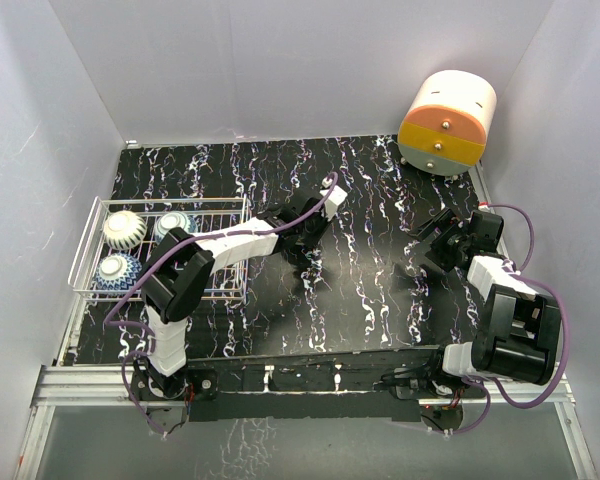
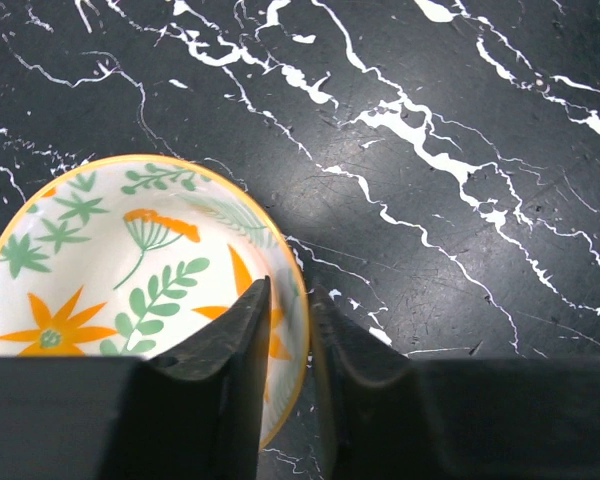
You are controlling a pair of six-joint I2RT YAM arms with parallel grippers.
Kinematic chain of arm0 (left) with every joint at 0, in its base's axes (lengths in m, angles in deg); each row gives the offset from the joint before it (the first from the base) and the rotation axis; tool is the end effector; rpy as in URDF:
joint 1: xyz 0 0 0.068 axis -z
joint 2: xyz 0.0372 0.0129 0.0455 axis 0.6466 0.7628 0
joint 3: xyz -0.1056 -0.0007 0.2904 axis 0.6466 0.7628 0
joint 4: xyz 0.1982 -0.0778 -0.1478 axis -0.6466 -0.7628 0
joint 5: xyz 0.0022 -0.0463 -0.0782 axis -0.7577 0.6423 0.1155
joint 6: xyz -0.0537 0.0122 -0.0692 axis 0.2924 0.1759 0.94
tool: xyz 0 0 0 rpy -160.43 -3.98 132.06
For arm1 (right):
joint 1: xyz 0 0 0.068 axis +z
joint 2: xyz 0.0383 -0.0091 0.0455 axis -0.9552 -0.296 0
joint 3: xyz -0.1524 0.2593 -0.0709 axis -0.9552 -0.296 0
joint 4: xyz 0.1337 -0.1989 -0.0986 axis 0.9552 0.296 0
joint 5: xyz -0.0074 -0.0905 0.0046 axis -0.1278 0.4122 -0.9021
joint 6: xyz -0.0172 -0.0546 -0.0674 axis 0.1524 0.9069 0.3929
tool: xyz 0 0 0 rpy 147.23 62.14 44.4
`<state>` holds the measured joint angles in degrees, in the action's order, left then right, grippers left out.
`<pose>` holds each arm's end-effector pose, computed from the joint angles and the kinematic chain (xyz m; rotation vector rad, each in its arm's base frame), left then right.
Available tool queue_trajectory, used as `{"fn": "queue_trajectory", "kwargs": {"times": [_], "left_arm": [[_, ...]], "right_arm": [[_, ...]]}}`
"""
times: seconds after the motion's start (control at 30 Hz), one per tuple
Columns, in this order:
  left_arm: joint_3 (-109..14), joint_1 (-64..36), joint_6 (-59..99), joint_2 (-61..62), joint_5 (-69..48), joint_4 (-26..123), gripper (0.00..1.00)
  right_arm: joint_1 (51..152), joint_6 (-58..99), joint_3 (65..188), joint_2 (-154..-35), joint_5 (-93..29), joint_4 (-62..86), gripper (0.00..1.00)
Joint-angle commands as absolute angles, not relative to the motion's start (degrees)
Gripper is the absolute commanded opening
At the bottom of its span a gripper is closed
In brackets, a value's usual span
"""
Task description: Load the bowls into the dish rack
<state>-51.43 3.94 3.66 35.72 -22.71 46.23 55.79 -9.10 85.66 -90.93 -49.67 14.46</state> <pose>0.3504 -0.3337 0.2215 0.8677 2.0140 -0.3219 0.2733 -0.0485 0.1850 0.8633 2.2055 0.6823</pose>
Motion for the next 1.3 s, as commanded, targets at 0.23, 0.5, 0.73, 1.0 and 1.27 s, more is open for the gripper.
{"fn": "queue_trajectory", "kwargs": {"times": [0.23, 0.5, 0.73, 1.0, 1.27], "left_arm": [[-49.95, 3.49, 3.95, 31.7, -23.6, 46.83, 0.0], [-52.04, 3.52, 2.37, 29.34, -26.74, 43.66, 0.0], [-51.77, 3.65, 0.74, 24.83, -29.34, 43.19, 0.0], [-50.59, 3.79, 2.19, 21.98, -26.47, 45.14, 0.0], [-49.77, 3.83, 3.53, 21.28, -26.44, 45.25, 0.0]], "right_arm": [[55.82, -8.46, 86.91, -90.42, -49.05, 12.36, 0.87], [55.82, -8.44, 86.88, -90.64, -49.07, 12.28, 0.87], [55.78, -8.62, 86.98, -90.82, -49.35, 11.96, 0.87], [55.78, -8.6, 86.84, -90.48, -49.09, 12.24, 0.87], [55.82, -8.56, 86.72, -90.25, -48.89, 12.44, 0.87]]}}
